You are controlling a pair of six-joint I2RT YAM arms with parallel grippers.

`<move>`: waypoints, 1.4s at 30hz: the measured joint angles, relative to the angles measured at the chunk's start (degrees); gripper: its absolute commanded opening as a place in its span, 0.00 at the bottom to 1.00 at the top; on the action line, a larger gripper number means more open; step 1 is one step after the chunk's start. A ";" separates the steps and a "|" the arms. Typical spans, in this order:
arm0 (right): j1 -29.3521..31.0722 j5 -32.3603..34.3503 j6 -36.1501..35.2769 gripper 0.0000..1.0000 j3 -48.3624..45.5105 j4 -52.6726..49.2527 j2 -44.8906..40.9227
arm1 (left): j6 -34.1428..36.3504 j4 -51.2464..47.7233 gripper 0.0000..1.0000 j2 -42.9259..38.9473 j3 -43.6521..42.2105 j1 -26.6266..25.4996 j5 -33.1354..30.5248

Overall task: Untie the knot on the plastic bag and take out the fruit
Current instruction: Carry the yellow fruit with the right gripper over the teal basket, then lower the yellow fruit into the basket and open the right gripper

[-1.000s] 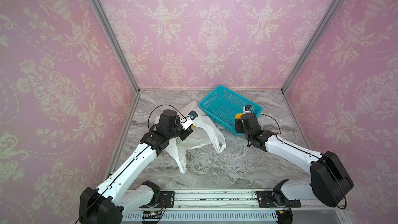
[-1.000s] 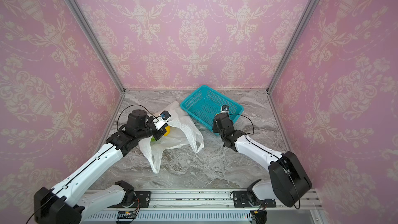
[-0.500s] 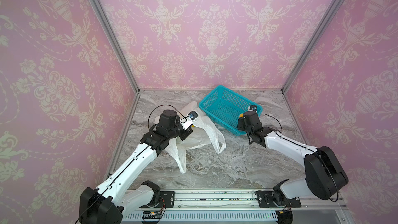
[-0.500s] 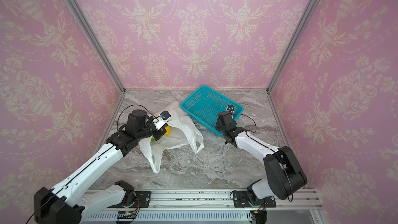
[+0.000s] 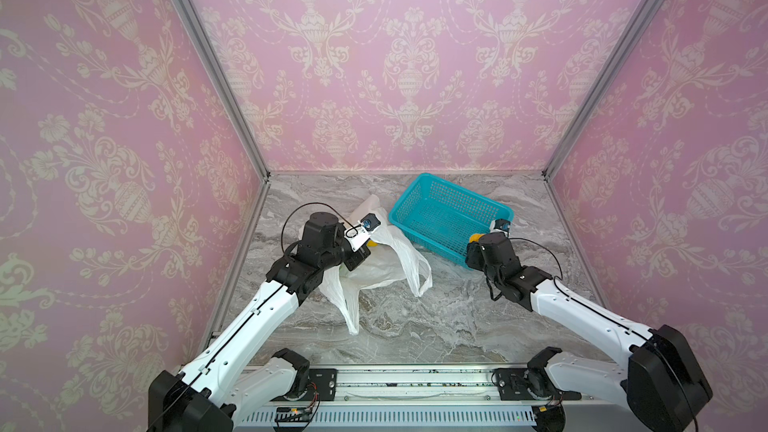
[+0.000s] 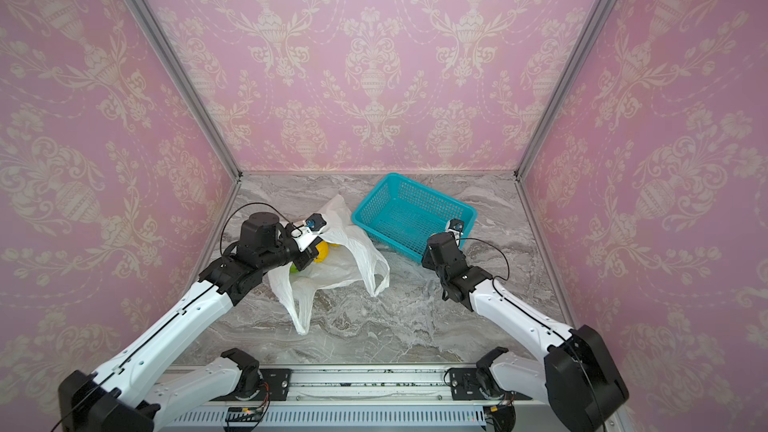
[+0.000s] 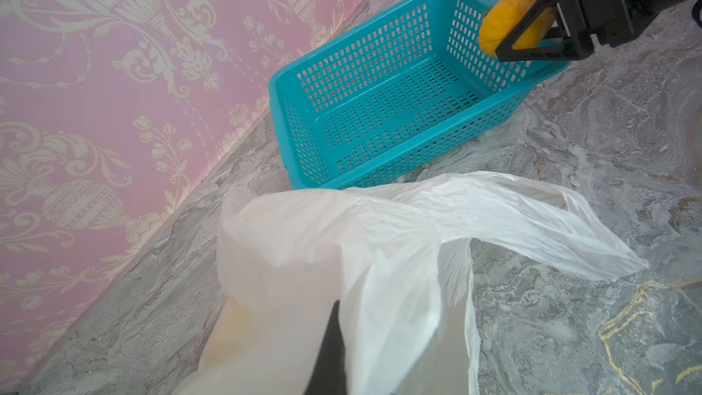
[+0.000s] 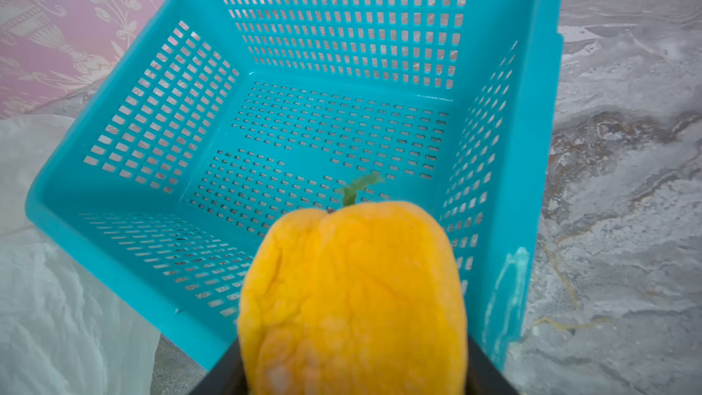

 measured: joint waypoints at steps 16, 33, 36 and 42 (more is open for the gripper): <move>-1.90 -0.50 -4.17 0.31 13.51 -6.05 14.14 | 0.00 0.00 0.00 0.00 0.00 0.00 0.13; -3.72 -3.30 -8.50 0.47 20.46 -6.67 31.10 | 0.02 0.00 0.00 0.00 0.00 0.00 0.11; -3.80 -3.34 -8.50 0.54 20.41 -6.36 31.08 | 0.00 0.00 0.00 0.00 0.00 0.00 0.11; -3.85 -3.72 -8.90 0.77 18.75 -5.88 28.63 | 0.00 -0.02 0.00 0.02 0.00 0.00 0.11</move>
